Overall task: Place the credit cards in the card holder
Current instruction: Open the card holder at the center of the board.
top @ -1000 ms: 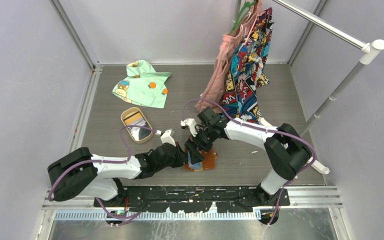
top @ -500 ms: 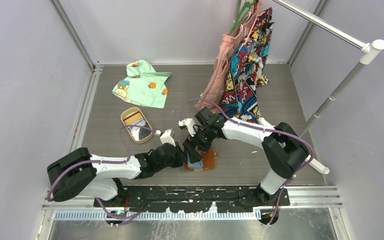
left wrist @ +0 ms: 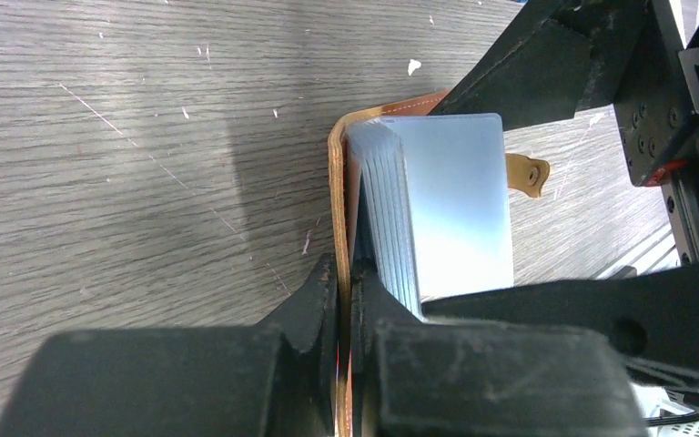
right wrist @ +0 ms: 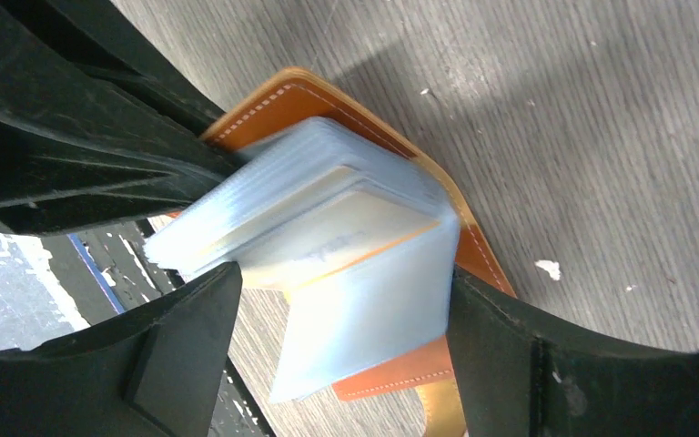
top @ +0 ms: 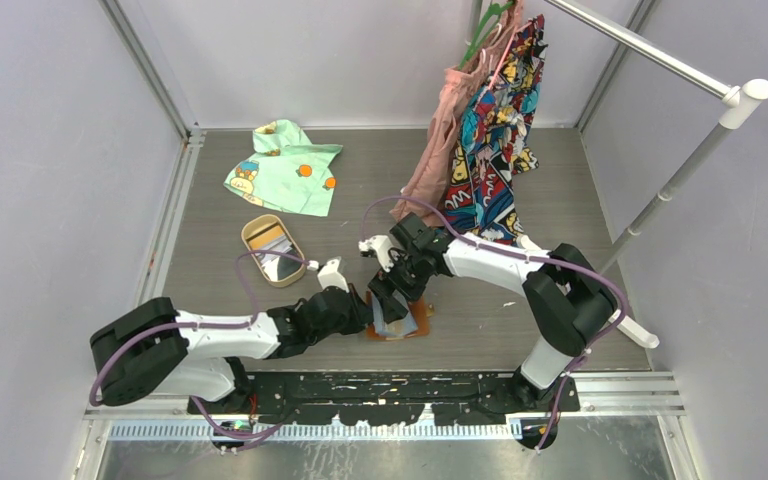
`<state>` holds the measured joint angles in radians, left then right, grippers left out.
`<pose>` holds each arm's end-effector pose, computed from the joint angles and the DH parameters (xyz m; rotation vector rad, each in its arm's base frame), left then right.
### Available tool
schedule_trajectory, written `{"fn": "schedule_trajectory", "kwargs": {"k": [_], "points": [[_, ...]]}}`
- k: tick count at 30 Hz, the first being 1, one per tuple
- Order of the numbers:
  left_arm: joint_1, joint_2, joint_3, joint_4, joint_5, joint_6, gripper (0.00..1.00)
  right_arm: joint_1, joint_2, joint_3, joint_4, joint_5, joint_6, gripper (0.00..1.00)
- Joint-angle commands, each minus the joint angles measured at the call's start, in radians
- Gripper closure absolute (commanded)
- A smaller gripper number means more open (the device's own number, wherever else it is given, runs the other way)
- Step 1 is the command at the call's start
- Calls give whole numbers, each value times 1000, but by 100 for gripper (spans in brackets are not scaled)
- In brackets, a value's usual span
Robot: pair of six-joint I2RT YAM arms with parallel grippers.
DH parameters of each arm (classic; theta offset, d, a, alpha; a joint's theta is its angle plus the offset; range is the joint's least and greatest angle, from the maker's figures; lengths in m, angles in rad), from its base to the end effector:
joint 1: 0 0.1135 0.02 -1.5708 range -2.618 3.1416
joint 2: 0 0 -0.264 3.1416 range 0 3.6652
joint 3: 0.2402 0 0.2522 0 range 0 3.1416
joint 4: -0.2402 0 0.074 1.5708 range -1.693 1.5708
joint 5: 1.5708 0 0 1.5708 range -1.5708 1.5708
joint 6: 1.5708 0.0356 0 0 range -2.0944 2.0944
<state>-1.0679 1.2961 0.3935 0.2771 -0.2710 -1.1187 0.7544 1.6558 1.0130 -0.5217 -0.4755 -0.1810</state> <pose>0.1216 -0.2014 0.1491 -0.2211 2.3206 -0.9103 0.2193 0.2284 0.1807 -1.3757 2.4163 0.8072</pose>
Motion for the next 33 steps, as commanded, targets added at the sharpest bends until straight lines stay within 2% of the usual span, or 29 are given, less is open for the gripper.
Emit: {"fn": "schedule_trajectory", "kwargs": {"k": [1, 4, 8, 11, 14, 20, 24, 27, 30, 33], "points": [[-8, -41, -4, 48, -39, -1, 100, -22, -3, 33, -3, 2, -19, 17], [-8, -42, -8, 54, -37, 1, 95, -28, 7, 36, -8, -20, -15, 20], [-8, -65, -21, 41, -47, 1, 80, -28, 13, 36, -8, -38, -9, 20], [-6, -118, -27, -25, -76, 12, 67, -29, 15, 38, -3, -56, 1, 20], [-7, -198, -31, -117, -107, 33, 60, -31, 15, 38, 4, -64, 13, 20], [-6, -400, -50, -259, -145, 114, 59, -33, 20, 36, 22, 17, 29, 21], [-5, -479, -76, -172, -73, 188, 64, -33, 26, 38, 34, 27, 46, 25], [-5, -439, -70, -80, -4, 214, 71, -33, 27, 48, 29, 41, 48, 26], [-4, -339, -54, -2, 52, 216, 79, -42, 8, 53, 19, 125, 20, 26], [-4, -215, -33, 75, 100, 211, 83, -52, -18, 54, 1, 212, -37, 34]]}}
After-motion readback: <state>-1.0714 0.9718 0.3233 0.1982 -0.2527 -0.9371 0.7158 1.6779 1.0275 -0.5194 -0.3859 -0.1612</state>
